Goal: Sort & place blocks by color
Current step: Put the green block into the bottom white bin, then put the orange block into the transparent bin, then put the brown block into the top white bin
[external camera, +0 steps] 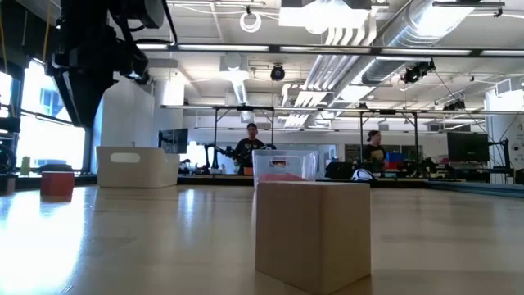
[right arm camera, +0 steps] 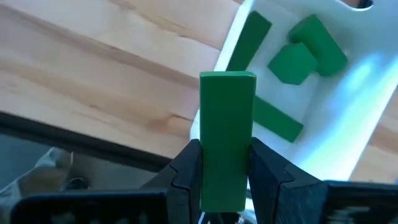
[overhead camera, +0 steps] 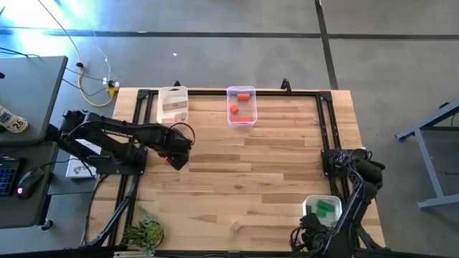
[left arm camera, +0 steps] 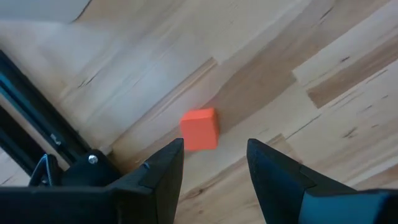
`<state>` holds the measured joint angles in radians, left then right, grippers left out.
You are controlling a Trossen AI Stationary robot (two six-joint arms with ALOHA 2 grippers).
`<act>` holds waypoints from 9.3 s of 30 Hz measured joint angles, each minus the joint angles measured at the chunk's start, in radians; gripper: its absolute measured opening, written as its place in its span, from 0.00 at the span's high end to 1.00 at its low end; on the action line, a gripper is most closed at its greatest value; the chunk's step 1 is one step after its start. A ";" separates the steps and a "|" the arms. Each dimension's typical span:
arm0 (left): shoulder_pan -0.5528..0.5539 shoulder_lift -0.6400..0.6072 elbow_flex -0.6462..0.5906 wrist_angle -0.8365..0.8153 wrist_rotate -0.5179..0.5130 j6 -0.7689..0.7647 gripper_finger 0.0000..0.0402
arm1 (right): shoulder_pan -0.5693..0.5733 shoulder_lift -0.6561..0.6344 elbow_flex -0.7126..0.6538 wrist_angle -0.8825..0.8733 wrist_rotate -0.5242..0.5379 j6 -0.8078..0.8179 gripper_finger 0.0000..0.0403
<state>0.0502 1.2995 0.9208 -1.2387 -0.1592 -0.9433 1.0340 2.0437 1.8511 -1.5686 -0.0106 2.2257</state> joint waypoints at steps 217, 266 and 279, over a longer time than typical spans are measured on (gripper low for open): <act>0.336 -0.135 0.318 0.163 -0.012 0.472 0.46 | -0.564 -0.101 -0.196 0.756 0.213 -1.763 0.62; 0.044 -0.175 0.318 -0.038 -0.168 0.158 0.46 | -0.483 0.147 -0.198 1.034 0.043 -2.260 0.48; 0.044 -0.175 0.318 -0.038 -0.201 0.161 0.46 | -0.483 0.173 -0.198 1.034 0.052 -2.253 0.61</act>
<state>0.0944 1.1240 1.2388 -1.2770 -0.3601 -0.7824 0.5507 2.2162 1.6535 -0.5349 0.0419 -0.0269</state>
